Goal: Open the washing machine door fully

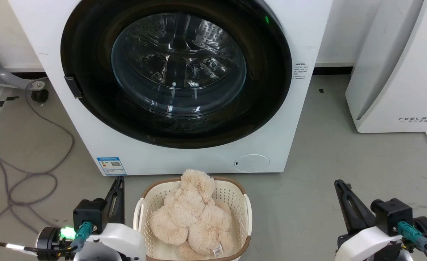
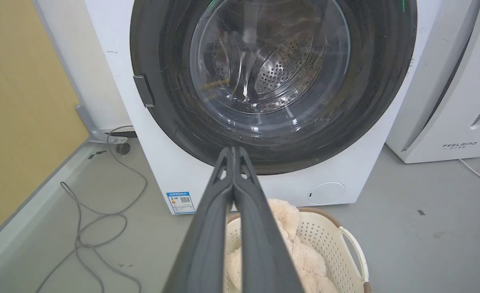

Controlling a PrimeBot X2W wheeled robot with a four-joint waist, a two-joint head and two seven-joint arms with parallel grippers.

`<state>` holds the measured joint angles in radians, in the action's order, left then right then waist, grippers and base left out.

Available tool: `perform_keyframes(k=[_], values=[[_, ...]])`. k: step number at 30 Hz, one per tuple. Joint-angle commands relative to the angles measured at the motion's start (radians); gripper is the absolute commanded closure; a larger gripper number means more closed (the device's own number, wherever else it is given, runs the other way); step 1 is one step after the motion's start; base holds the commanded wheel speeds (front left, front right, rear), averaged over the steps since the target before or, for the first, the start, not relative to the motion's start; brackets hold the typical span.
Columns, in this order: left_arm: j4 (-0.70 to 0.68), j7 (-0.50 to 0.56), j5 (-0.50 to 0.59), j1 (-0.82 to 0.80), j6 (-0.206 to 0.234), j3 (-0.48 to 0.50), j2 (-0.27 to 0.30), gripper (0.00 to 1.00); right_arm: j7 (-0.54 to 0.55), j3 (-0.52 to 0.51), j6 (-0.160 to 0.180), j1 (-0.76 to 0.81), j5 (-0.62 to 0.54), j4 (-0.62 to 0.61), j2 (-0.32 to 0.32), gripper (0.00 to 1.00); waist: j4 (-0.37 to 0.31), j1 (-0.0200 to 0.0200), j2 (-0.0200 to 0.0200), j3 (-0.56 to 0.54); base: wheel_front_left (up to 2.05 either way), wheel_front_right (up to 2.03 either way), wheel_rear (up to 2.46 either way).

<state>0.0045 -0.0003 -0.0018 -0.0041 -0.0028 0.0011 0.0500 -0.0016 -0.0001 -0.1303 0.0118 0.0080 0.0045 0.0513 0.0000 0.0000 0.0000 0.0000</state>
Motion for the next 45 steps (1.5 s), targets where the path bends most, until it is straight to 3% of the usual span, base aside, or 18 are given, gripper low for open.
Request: perform_keyframes(k=[1,2,11,12,13,26,45], values=[[-0.005,0.000,0.002,0.004,0.003,-0.001,0.000,1.00,0.002,0.000,0.000,-0.012,-0.008,-0.005,-0.001,1.00,0.000,0.0000,0.0000,0.000,0.00,0.00,0.00],[0.000,0.000,0.000,0.000,0.000,0.000,0.000,0.00,0.000,0.000,0.000,0.000,0.000,0.000,0.000,0.00,0.000,0.0000,0.0000,0.000,0.00,0.00,0.00],[0.017,-0.017,-0.015,-0.005,0.000,-0.011,0.000,0.00,-0.013,-0.005,0.000,0.006,0.011,0.007,0.000,0.00,-0.002,0.0000,0.0000,0.000,0.00,0.00,0.00],[0.020,-0.019,-0.016,-0.006,0.000,-0.013,0.000,0.00,-0.015,-0.006,0.000,0.007,0.013,0.008,0.000,0.58,-0.002,0.0000,0.0000,0.000,0.00,0.00,0.00],[0.022,-0.021,-0.018,-0.007,0.000,-0.014,0.000,0.00,-0.017,-0.007,0.000,0.007,0.014,0.009,0.000,1.00,-0.002,0.0000,0.0000,0.000,0.00,0.00,0.00],[0.038,-0.048,-0.039,-0.014,0.000,-0.030,0.000,0.00,-0.043,-0.008,0.000,0.007,0.066,0.022,0.000,1.00,-0.004,0.0000,0.0000,0.000,0.00,0.00,0.00],[0.055,-0.088,-0.069,-0.028,0.004,-0.048,0.000,0.00,-0.088,-0.053,0.000,-0.064,0.469,0.061,0.000,1.00,-0.004,0.0000,0.0000,0.006,0.00,0.00,0.00]])
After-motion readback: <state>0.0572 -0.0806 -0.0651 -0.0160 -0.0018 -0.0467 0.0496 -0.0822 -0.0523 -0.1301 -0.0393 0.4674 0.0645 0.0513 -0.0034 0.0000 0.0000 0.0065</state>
